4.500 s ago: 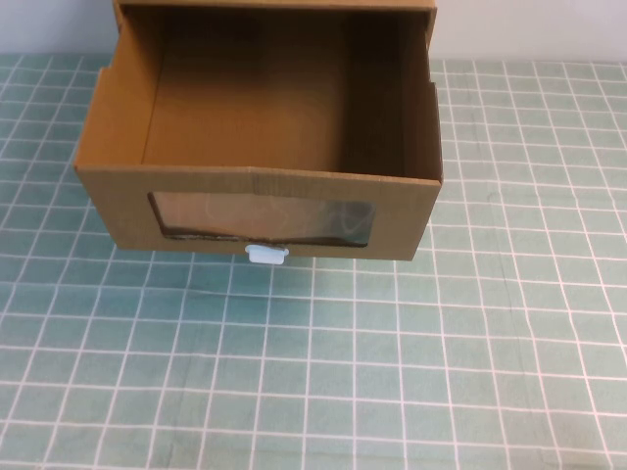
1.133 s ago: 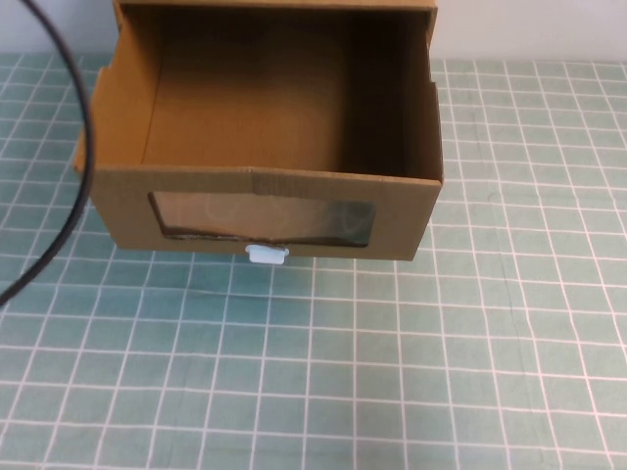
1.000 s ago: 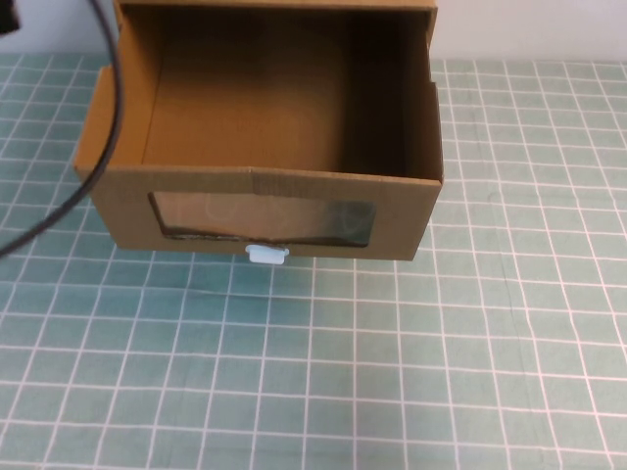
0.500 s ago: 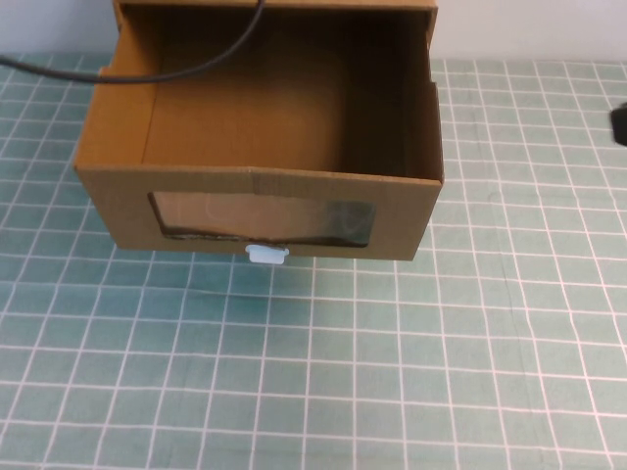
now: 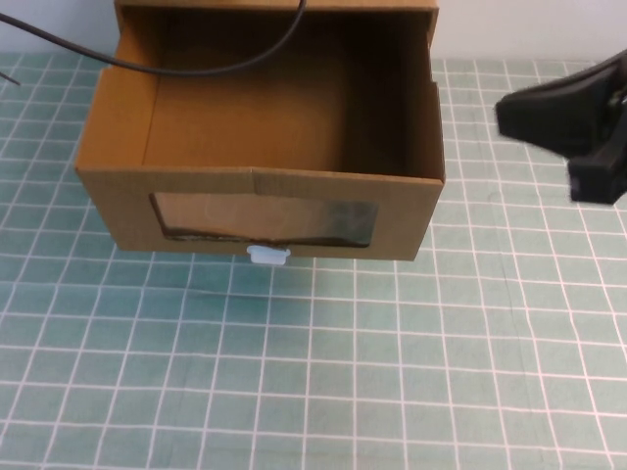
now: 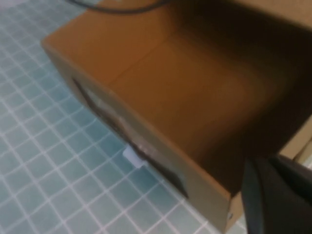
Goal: Close the shoe box
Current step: Press the shoe box with left arm, then close the shoe box with your right arm
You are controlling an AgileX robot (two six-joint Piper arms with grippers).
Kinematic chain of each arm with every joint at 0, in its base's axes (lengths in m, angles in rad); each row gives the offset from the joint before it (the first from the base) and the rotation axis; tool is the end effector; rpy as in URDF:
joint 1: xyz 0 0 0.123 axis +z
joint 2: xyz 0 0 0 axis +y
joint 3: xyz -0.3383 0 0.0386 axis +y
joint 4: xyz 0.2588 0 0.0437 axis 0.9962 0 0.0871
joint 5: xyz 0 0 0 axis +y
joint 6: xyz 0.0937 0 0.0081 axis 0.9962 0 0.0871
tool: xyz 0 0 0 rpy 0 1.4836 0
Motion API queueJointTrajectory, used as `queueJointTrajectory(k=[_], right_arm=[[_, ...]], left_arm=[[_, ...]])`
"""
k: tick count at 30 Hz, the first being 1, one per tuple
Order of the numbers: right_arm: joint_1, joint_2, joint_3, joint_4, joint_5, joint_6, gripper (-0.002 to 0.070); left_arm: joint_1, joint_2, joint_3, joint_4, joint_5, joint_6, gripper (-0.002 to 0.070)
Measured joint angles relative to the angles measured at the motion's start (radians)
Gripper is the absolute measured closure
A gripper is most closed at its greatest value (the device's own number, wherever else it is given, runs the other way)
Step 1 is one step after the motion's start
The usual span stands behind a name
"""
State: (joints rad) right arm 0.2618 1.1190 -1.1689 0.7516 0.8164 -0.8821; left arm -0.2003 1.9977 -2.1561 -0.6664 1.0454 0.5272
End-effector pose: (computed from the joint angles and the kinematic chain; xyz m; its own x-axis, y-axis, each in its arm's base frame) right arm 0.1945 0.1006 0.4599 -0.2625 -0.3466 -0.9005 -0.7582 0.6513 -0.0297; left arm 0.4654 -0.1458 0.4483 -0.5301 0.2378 -0.8139 0.6600 0.7184 -0.2200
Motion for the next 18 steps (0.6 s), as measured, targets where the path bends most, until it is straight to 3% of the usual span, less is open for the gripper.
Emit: queueJointTrajectory(k=[4,10,14,18], right_arm=[[0.049,0.053,0.000,0.015,0.069,-0.120,0.0690],[0.250,0.113,0.000,-0.007,0.072,-0.246,0.0690],[0.444,0.154,0.000,-0.242,0.020,-0.241,0.0690],[0.621,0.200,0.000,-0.525,-0.062,-0.086,0.0690]], left_arm=[[-0.004,0.004,-0.002,0.004,0.000,0.000,0.0680],[-0.004,0.004,-0.004,0.015,0.000,0.000,0.0680],[-0.004,0.004,-0.004,0.015,0.000,0.000,0.0680],[-0.004,0.004,-0.004,0.016,0.000,0.000,0.0680]])
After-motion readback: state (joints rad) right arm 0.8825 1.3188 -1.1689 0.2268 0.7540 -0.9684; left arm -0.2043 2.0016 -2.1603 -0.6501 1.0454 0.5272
